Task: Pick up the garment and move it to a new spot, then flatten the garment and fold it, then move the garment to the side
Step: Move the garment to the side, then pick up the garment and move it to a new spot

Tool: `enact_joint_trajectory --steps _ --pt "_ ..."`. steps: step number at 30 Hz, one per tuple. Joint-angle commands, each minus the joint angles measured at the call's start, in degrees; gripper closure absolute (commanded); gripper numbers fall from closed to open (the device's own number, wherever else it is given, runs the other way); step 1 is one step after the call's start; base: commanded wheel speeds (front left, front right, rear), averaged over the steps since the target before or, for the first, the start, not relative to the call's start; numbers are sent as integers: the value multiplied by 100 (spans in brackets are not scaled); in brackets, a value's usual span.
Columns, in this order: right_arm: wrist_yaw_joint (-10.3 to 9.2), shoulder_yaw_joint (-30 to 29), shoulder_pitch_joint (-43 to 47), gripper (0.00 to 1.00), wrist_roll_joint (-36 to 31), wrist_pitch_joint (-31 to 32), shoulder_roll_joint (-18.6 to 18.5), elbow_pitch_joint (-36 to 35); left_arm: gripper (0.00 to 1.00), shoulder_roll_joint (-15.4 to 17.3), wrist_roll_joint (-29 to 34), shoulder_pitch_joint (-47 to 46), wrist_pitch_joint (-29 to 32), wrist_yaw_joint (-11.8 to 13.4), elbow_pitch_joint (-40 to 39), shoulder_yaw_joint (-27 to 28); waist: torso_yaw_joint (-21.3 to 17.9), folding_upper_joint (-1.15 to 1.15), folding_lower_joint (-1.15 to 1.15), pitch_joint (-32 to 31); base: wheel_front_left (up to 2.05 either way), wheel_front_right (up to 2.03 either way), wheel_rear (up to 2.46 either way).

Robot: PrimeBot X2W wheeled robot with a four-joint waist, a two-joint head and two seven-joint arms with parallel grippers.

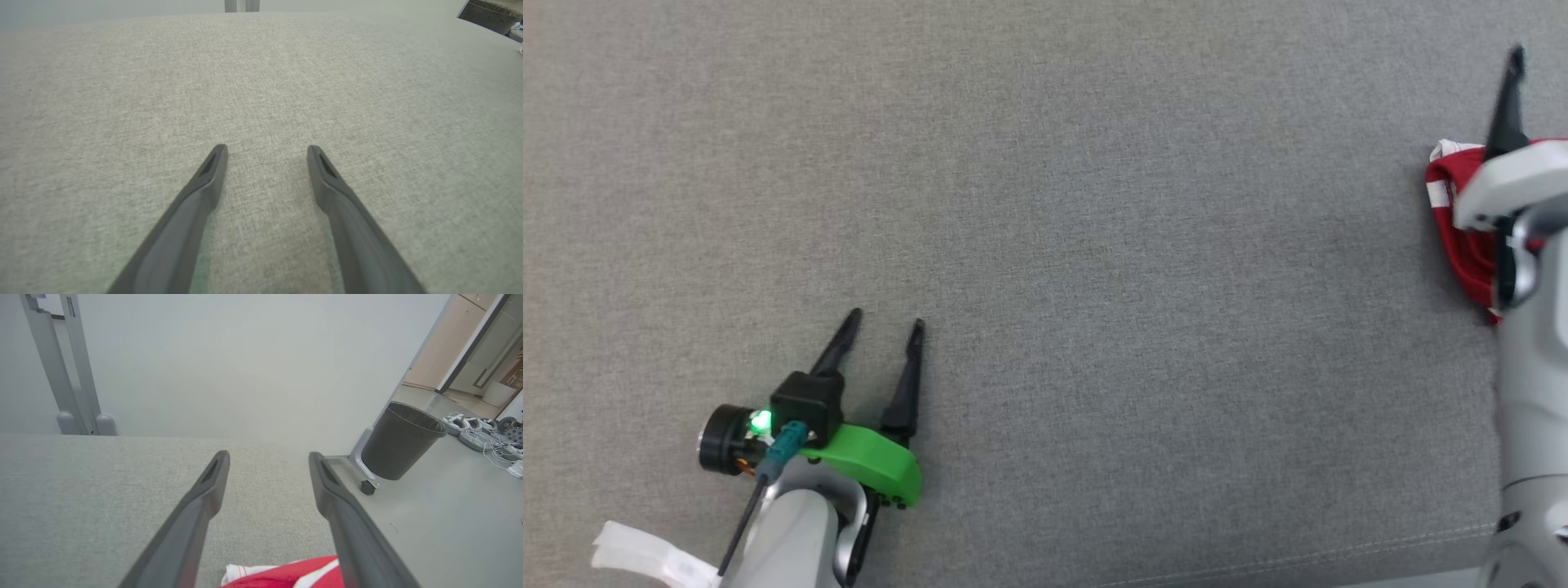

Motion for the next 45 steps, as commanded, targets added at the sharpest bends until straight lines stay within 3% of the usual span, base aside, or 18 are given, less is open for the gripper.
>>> enact_joint_trajectory --steps 1,5,11,19,34,45 --pt "-10 161 189 0 120 -15 145 -275 0 43 21 50 9 56 -48 105 59 0 0 -104 0 0 0" --pt "-10 629 647 0 679 -17 520 -1198 0 6 21 90 8 161 -188 381 192 0 0 -308 0 0 0" --pt "-10 1279 1548 0 1146 -18 678 -1692 0 -28 106 276 8 262 -421 683 404 0 0 -654 0 0 0" --pt "-10 1764 2529 0 1974 -19 696 -1438 0 -60 105 551 7 350 -444 885 734 0 0 -1107 0 0 0" --pt "-10 2000 3167 0 2453 -19 693 -1449 0 -67 -59 1085 7 506 -476 971 963 0 0 -1938 0 0 0" --pt "-10 2133 3312 0 2490 -20 695 -1461 0 -65 -77 1180 7 502 -511 950 1236 0 0 -1976 0 0 0"
